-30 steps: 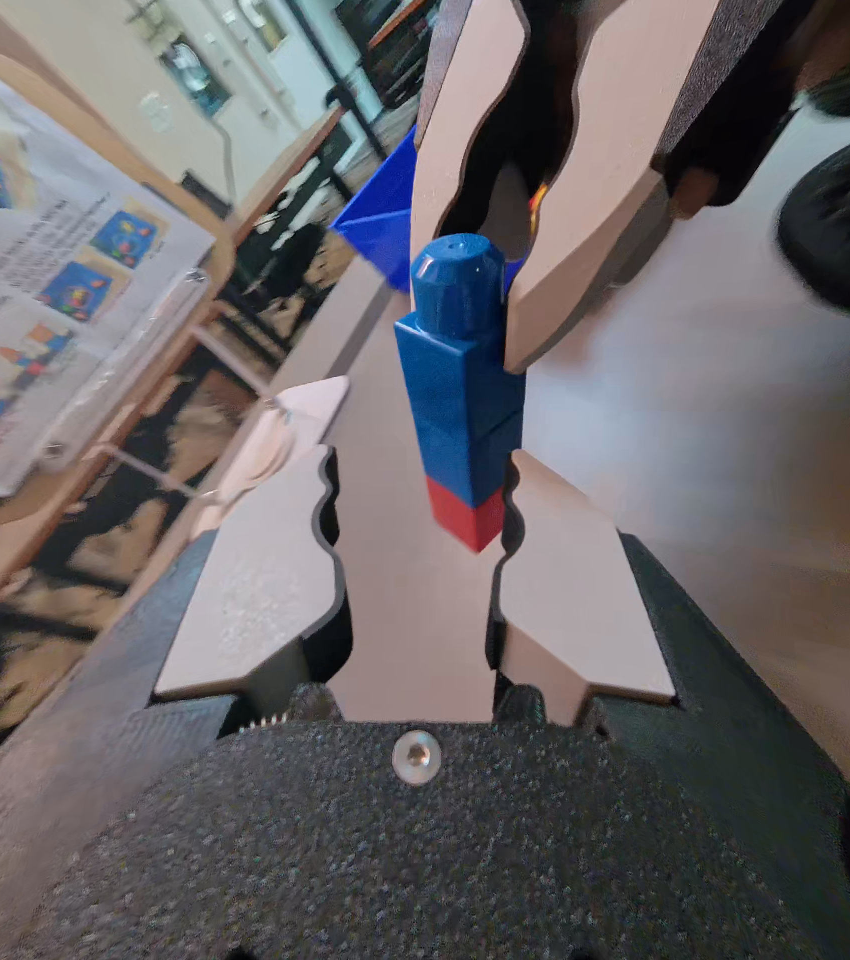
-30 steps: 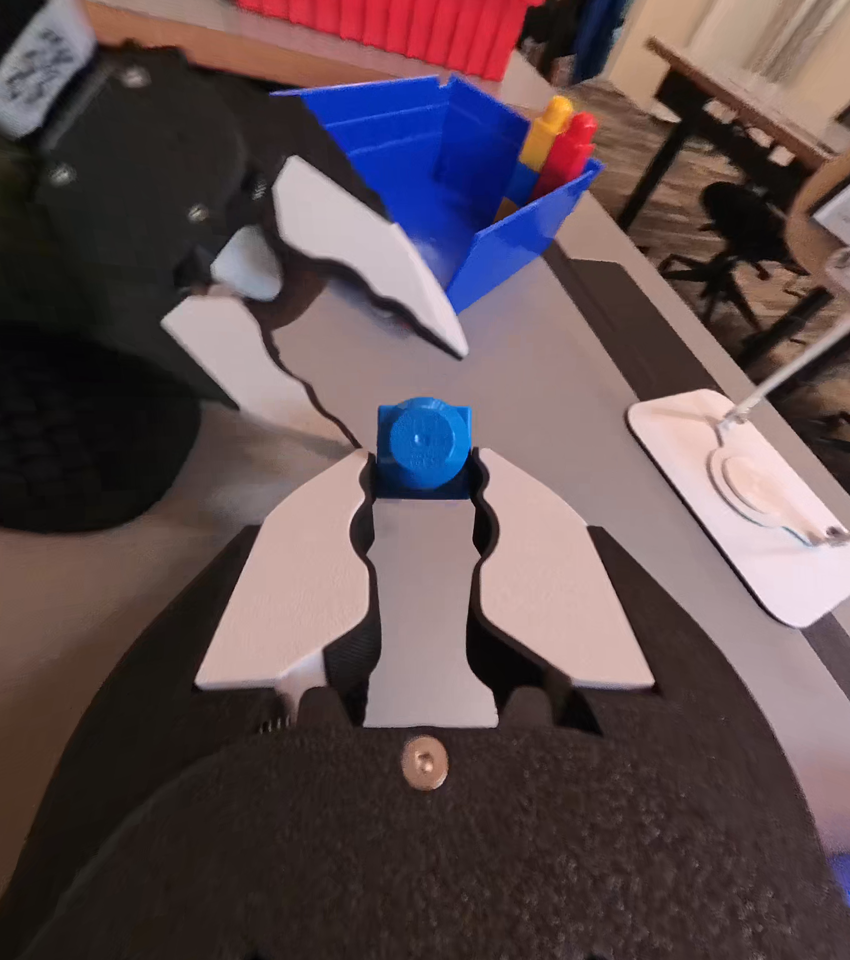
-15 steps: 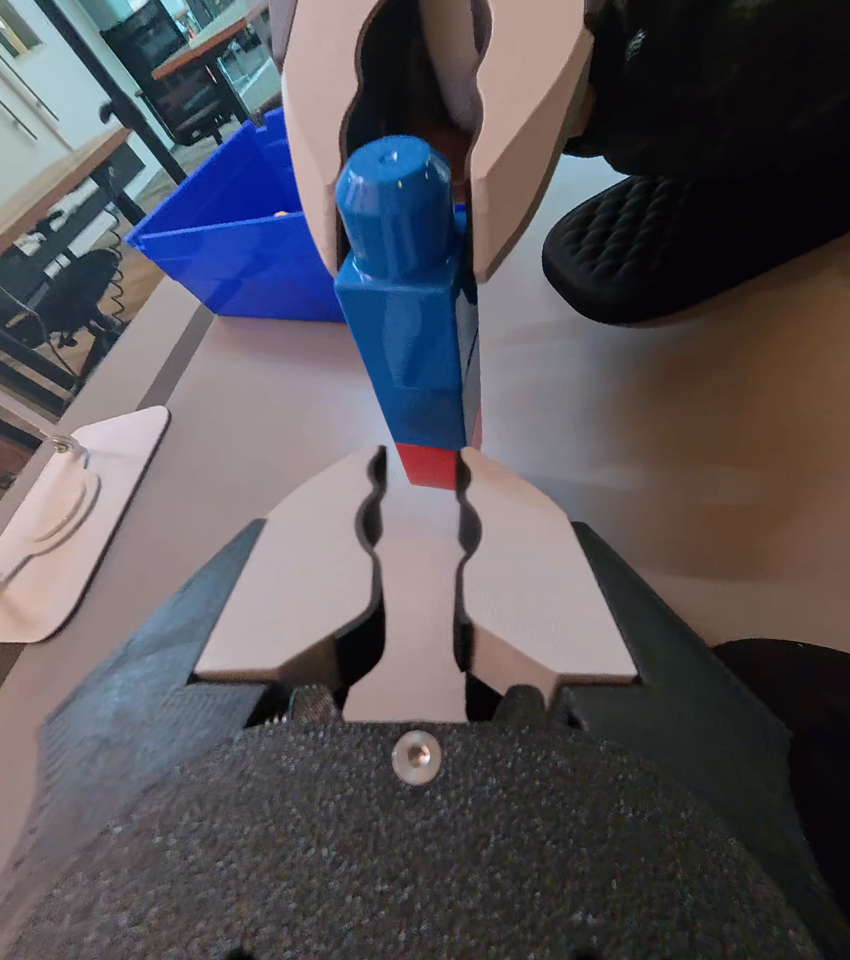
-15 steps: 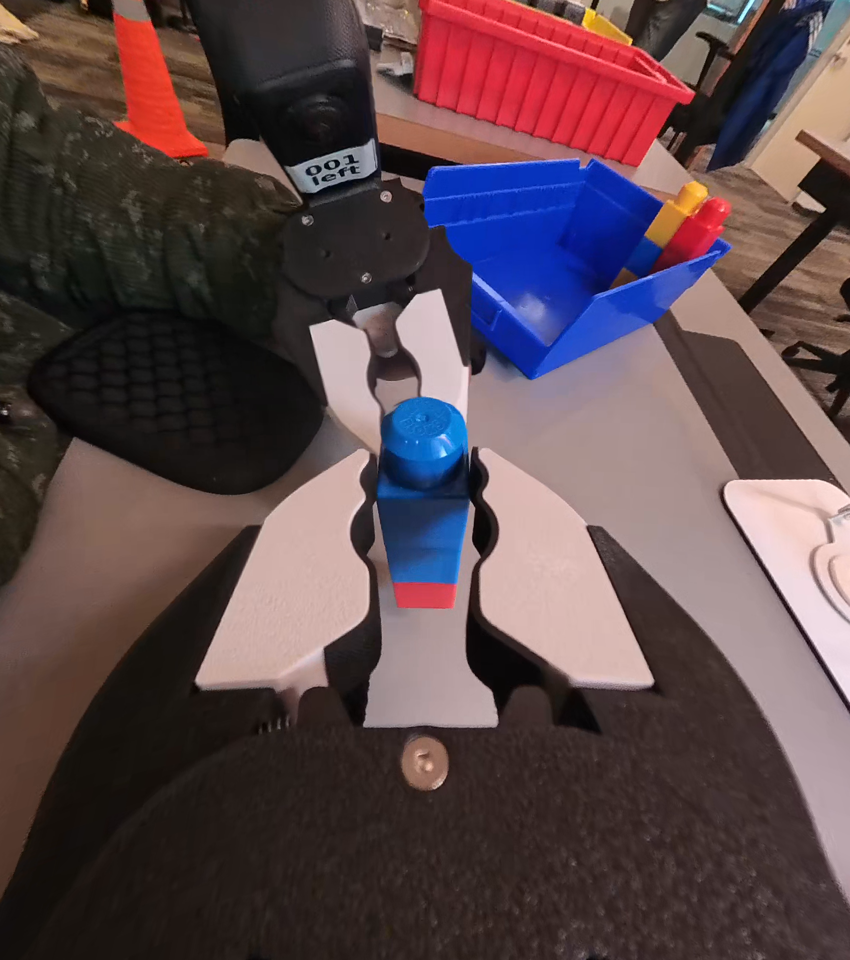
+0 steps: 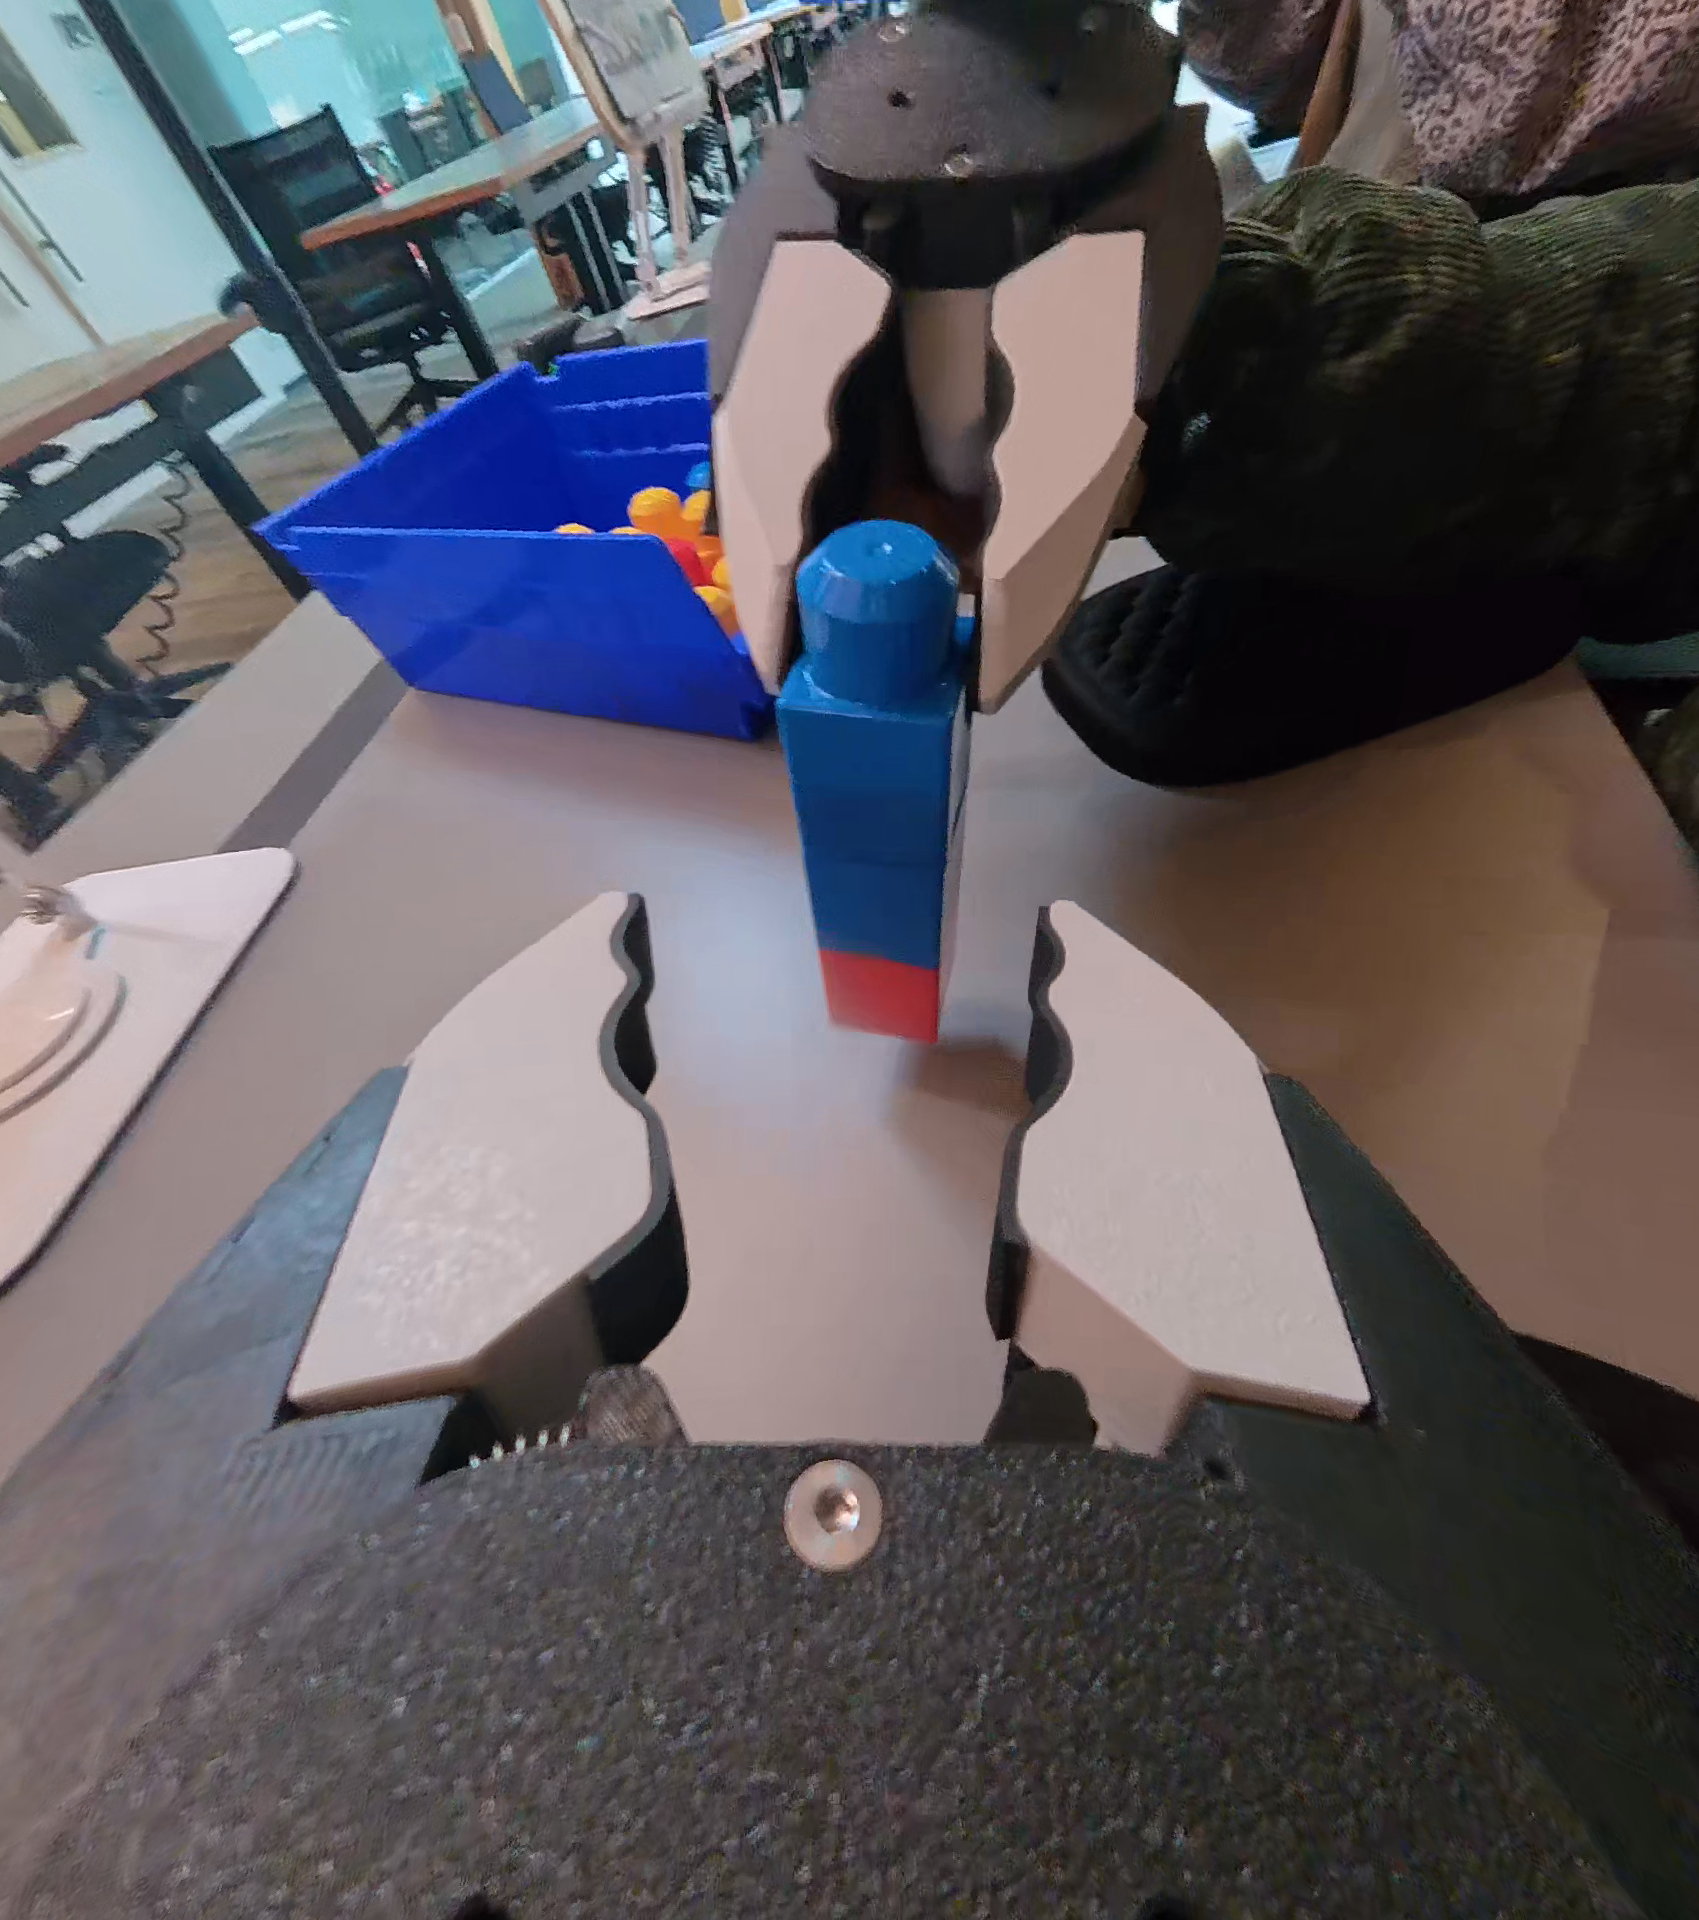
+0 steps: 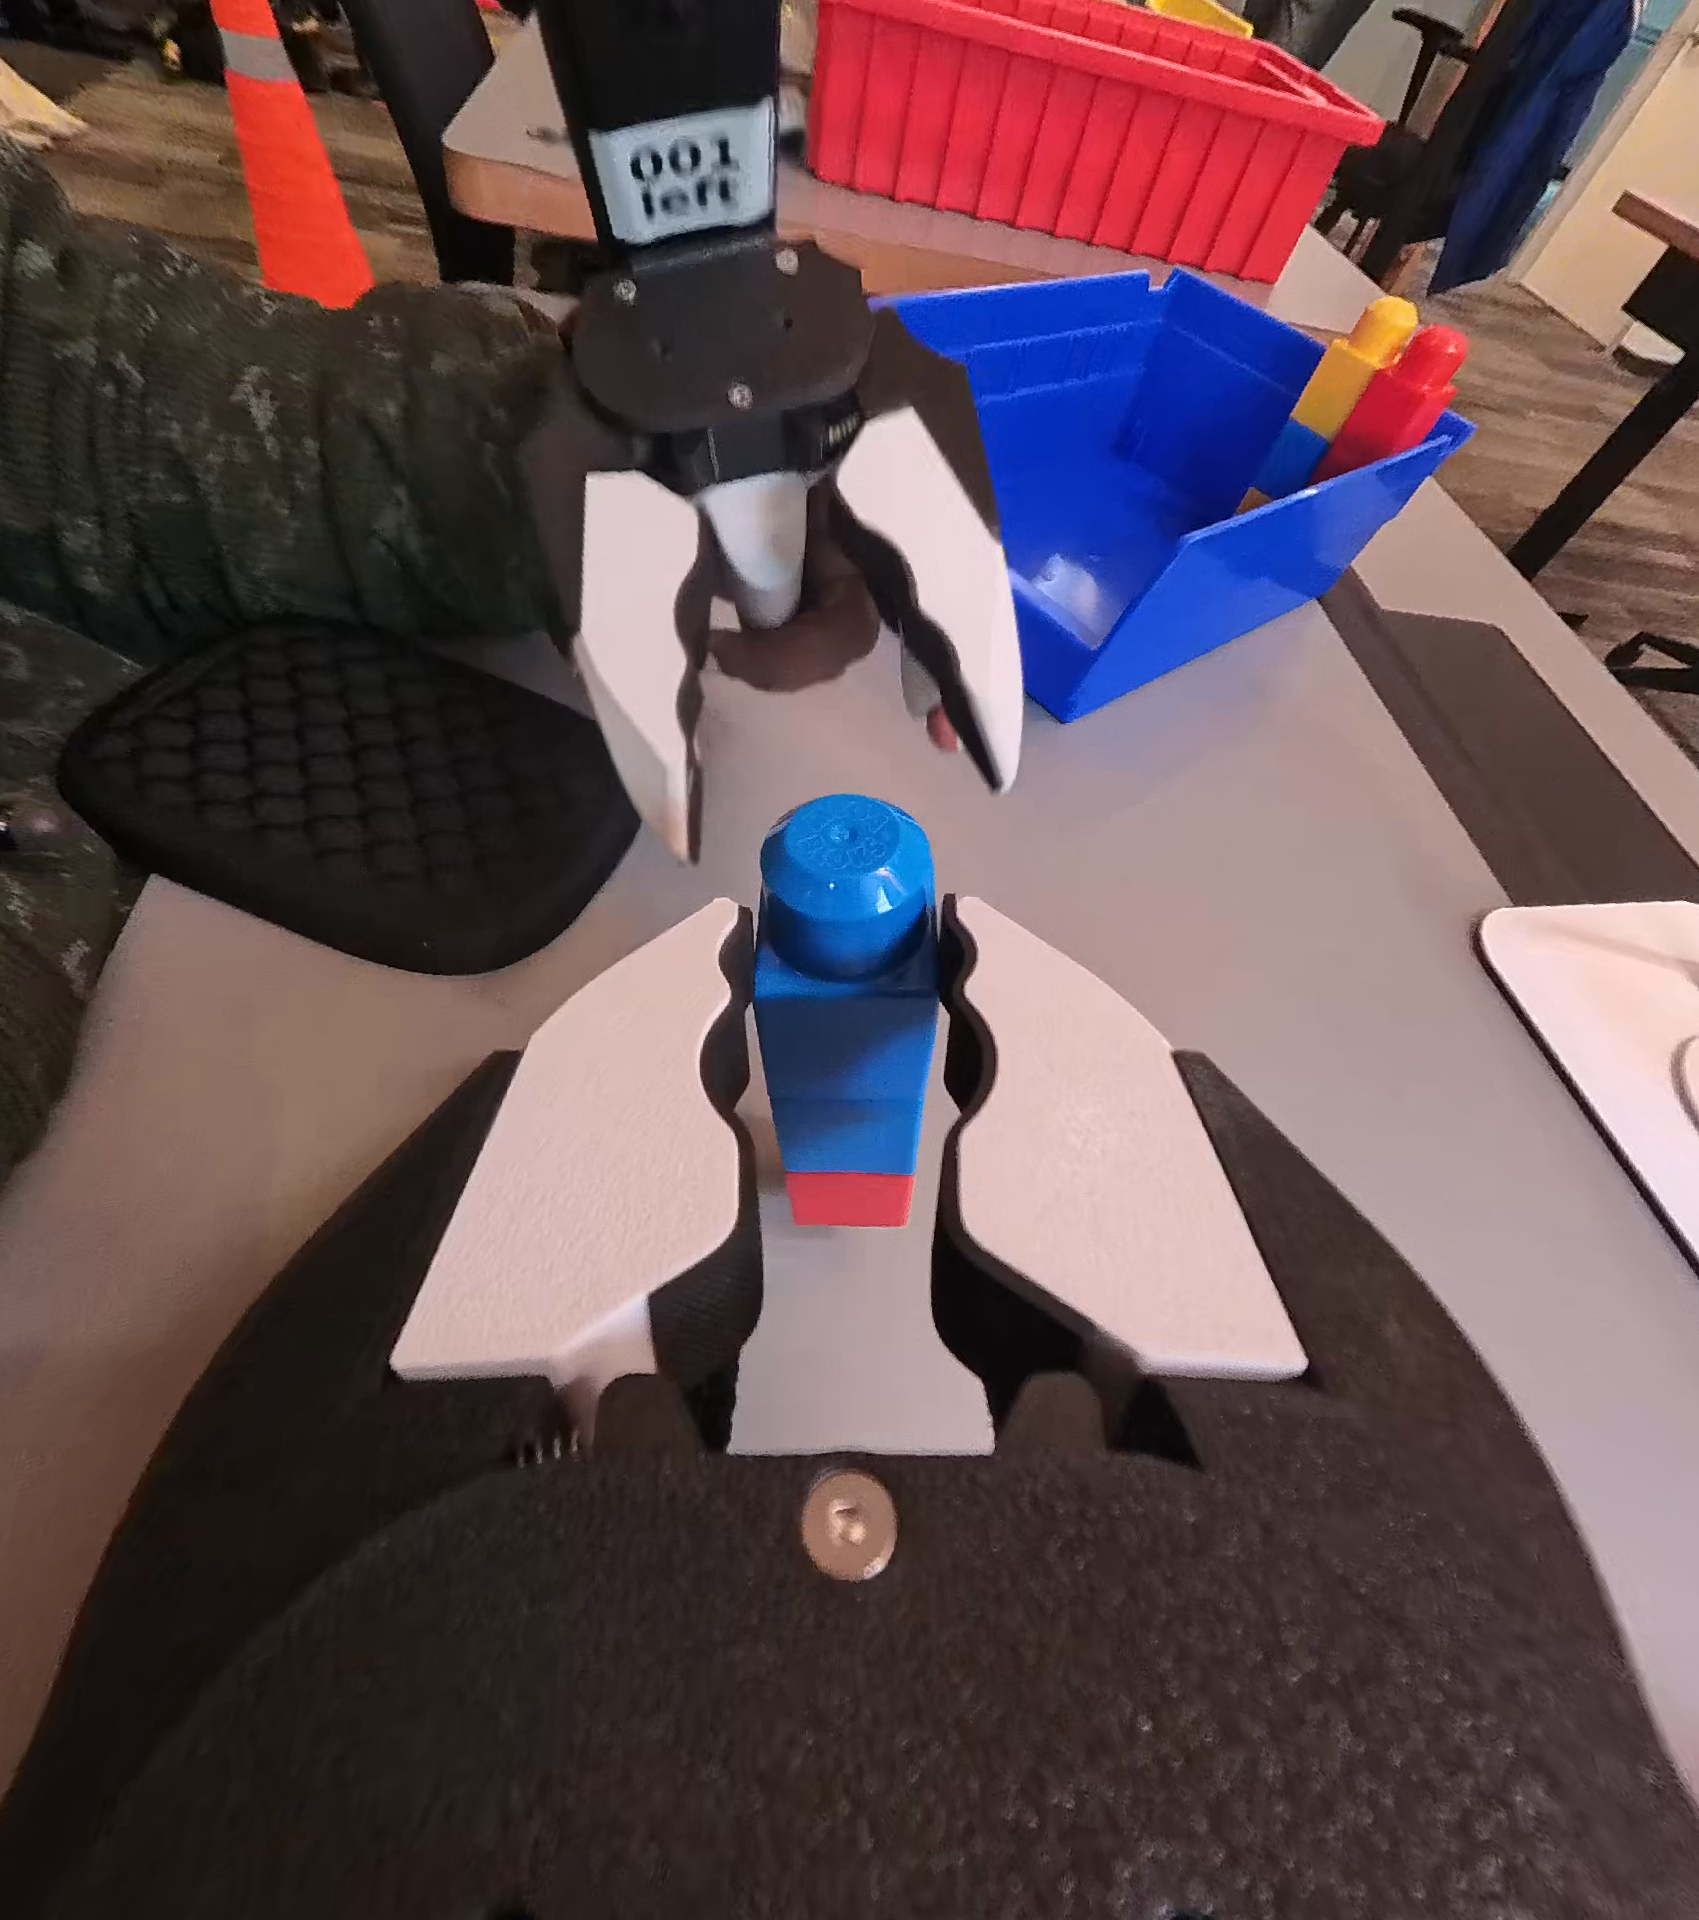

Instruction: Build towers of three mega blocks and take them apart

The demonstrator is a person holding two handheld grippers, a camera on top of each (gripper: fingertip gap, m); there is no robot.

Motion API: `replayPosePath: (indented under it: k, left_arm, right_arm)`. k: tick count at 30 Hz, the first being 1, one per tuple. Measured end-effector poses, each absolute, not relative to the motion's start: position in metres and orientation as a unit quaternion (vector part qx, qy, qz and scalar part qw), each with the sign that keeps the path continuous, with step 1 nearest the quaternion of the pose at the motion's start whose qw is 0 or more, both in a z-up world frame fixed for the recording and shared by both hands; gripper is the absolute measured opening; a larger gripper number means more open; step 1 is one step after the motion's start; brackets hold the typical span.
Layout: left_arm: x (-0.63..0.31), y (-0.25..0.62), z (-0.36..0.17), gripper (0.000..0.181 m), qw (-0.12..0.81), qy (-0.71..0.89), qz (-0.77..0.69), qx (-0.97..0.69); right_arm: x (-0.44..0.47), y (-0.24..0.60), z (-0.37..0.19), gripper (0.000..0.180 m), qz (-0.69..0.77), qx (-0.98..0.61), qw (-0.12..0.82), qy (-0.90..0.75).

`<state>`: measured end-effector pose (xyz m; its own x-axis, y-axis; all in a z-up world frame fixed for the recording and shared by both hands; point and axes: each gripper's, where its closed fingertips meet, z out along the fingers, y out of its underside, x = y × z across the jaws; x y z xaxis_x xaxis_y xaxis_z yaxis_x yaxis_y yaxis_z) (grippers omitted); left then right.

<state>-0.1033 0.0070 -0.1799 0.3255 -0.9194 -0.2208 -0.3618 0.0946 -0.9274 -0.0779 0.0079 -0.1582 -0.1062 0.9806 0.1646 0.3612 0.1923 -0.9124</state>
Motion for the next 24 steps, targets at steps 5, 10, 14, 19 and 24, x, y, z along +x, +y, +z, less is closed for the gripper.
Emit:
replayPosePath:
  k: [5,10,14,19,24]
  left_arm:
    - [-0.075,-0.003,-0.188,0.061,0.517,0.510,-0.307,-0.614]
    - [-0.083,-0.012,-0.179,0.037,0.500,0.523,-0.324,-0.609]
    - [-0.093,-0.009,-0.191,0.036,0.470,0.549,-0.271,-0.636]
    - [-0.098,-0.008,-0.197,0.036,0.454,0.554,-0.260,-0.647]
    - [-0.099,-0.007,-0.200,0.036,0.452,0.554,-0.261,-0.649]
  right_arm:
    - [-0.092,-0.017,-0.137,0.034,0.460,-0.474,0.426,-0.618]
    - [-0.089,-0.017,-0.135,0.034,0.463,-0.470,0.426,-0.620]
    - [-0.085,-0.010,-0.159,0.034,0.411,-0.496,0.395,-0.656]
    - [-0.086,-0.008,-0.158,0.035,0.409,-0.499,0.402,-0.649]
    - [-0.084,-0.008,-0.158,0.029,0.401,-0.502,0.402,-0.652]
